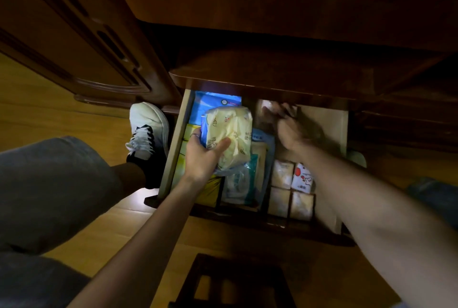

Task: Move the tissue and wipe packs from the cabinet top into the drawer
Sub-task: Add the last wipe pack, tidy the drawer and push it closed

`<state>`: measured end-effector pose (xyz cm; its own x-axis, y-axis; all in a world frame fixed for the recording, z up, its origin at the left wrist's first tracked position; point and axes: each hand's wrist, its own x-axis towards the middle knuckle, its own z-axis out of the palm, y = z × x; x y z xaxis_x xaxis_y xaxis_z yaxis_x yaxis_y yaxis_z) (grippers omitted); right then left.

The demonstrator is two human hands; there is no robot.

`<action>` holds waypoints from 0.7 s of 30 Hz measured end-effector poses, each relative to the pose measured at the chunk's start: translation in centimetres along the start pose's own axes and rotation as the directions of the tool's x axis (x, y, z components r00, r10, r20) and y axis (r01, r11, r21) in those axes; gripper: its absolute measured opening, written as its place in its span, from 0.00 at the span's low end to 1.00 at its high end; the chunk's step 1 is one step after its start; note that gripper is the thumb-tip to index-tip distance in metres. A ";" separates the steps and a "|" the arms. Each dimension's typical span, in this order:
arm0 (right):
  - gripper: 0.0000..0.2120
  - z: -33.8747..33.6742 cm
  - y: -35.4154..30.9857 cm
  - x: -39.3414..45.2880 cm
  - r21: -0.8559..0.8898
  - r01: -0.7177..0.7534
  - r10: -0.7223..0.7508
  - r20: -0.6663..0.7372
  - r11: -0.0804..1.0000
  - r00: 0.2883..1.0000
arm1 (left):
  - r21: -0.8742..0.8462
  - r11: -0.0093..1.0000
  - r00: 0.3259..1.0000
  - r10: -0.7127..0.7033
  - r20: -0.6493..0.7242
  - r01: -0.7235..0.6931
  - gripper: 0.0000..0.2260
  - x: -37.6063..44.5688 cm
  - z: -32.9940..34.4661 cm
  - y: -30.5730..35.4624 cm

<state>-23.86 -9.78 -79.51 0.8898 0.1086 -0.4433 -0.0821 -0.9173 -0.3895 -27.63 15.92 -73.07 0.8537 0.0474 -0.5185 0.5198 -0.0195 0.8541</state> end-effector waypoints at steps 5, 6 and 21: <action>0.25 -1.2 3.6 -5.2 -0.333 -0.096 0.115 0.039 0.938 0.993 | 0.006 1.000 1.000 0.011 0.008 -0.011 0.19 -0.1 1.2 0.1; 0.25 -0.8 3.4 -6.3 -0.337 -0.094 0.115 0.040 0.937 0.993 | 0.024 1.000 1.000 0.017 0.015 -0.017 0.18 -0.2 1.5 0.1; 0.36 1.5 0.9 -8.9 -0.097 -0.331 0.333 0.003 0.939 0.943 | 0.109 0.994 0.998 0.026 0.064 -0.033 0.17 -2.1 2.4 0.2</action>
<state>-32.51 -11.05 -77.13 0.8103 -0.2017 -0.5502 -0.3279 -0.9342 -0.1405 -29.26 13.39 -71.93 0.8671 -0.0176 -0.4979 0.4918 -0.1296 0.8610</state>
